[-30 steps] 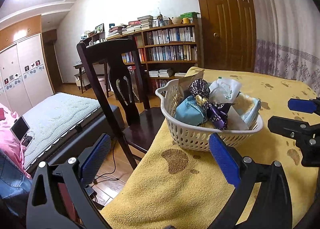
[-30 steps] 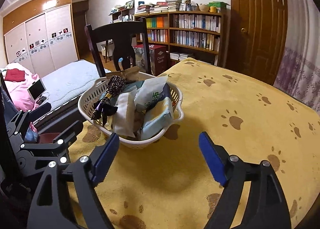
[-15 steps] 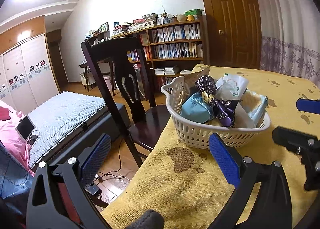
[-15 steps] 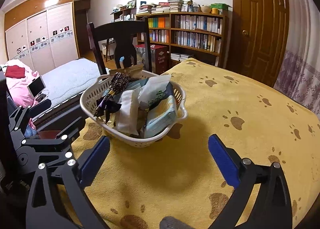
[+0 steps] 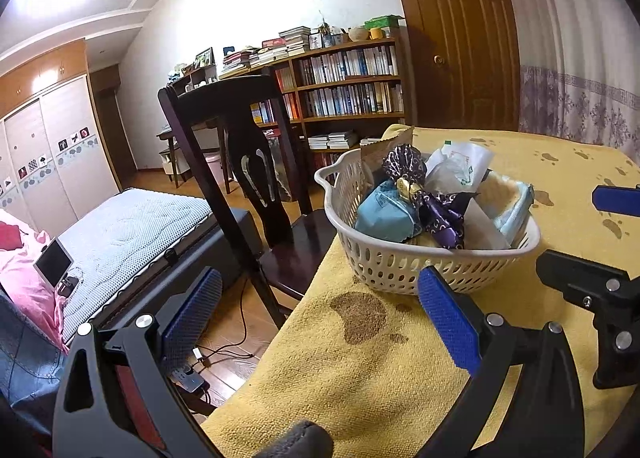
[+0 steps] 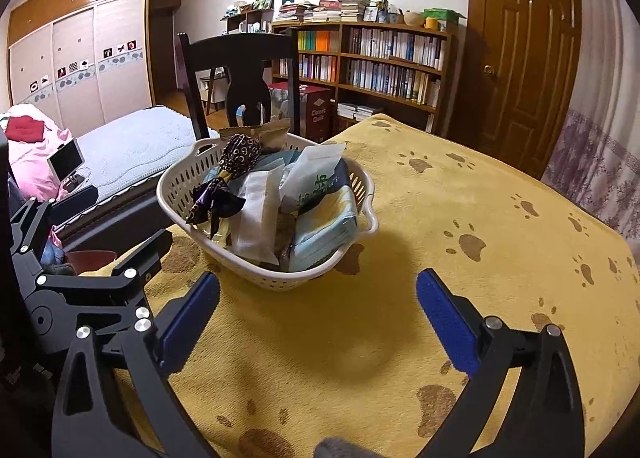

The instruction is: Organize snacks

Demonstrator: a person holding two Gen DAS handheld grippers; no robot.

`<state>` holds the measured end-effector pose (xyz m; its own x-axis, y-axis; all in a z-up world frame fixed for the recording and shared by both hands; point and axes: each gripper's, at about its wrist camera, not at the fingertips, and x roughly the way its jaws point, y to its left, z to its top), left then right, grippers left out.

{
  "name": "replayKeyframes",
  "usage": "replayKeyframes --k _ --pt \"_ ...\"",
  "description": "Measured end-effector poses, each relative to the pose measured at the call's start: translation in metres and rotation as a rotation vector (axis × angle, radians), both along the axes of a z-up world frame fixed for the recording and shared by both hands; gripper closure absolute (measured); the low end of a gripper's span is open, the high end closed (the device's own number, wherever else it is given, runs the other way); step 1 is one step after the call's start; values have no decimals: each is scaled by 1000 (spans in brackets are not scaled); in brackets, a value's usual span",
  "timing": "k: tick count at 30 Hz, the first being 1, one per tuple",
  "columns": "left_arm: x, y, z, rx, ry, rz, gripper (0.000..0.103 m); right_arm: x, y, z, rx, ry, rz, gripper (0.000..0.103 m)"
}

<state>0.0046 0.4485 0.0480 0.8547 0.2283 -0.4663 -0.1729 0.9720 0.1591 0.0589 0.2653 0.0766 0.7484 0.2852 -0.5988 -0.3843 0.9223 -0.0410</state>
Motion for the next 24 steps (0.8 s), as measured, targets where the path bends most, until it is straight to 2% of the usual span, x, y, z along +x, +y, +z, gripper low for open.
replayKeyframes --k 14,20,24 --pt "-1 -6 0 16 2 -4 3 -5 2 -1 -28 -35 3 5" --pt "-4 -9 3 34 0 -12 3 -4 -4 -4 -89 -43 -61 5" --pt "-9 -21 6 65 -2 -35 3 -3 -21 -9 -98 -9 -113 5"
